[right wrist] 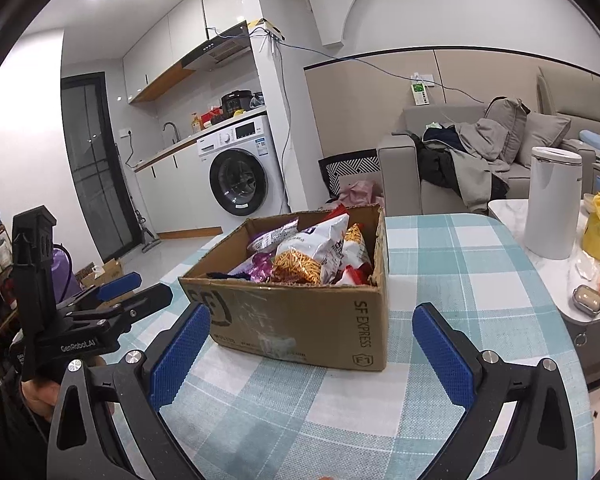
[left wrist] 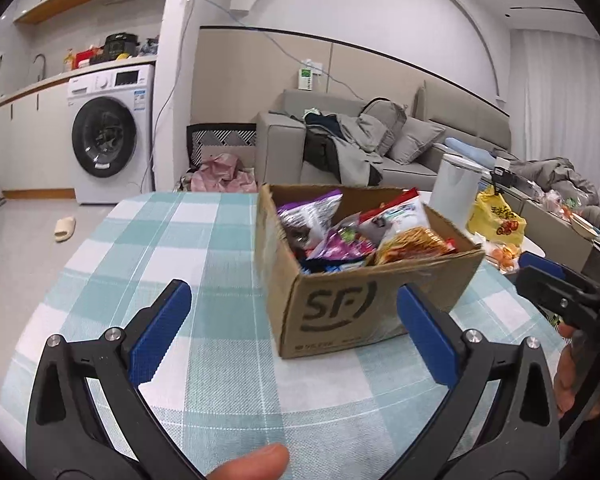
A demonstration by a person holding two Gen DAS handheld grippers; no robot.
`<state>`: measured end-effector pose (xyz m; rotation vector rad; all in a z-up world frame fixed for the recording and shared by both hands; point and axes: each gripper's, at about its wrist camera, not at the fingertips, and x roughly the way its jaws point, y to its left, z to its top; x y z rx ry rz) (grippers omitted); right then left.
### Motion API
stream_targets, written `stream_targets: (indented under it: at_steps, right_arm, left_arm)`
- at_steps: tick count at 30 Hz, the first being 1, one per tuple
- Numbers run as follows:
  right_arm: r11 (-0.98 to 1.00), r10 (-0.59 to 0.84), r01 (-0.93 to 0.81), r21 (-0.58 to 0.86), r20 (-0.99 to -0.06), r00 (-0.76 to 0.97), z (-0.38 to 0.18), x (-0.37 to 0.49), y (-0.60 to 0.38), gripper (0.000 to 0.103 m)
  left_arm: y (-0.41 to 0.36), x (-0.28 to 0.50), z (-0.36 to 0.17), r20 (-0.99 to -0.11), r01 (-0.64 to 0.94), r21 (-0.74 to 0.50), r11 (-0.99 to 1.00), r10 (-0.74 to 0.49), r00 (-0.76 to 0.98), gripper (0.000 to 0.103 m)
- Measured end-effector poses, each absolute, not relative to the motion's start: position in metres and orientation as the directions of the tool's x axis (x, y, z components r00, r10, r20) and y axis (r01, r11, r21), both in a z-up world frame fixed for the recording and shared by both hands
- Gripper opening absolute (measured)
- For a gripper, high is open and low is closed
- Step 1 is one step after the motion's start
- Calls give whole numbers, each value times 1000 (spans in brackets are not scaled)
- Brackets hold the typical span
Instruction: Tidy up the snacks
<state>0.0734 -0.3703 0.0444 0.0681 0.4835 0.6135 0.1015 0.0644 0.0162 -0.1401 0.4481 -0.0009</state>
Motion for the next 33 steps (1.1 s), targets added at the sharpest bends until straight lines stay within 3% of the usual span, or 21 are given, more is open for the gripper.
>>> stream_targets:
  at_steps: [10, 25, 33]
  right_arm:
    - [830, 546, -542, 136, -400, 736, 26, 72, -360, 103]
    - [841, 538, -519, 151, -324, 778, 32, 64, -373, 103]
    - [841, 538, -519, 152, -328, 776, 31, 63, -375, 103]
  left_arm:
    - [63, 111, -3, -429, -25, -113, 993, -26, 903, 102]
    - [58, 109, -5, -407, -5, -90, 996, -32, 913, 102]
    - [57, 109, -6, -412, -4, -94, 996, -35, 911, 102]
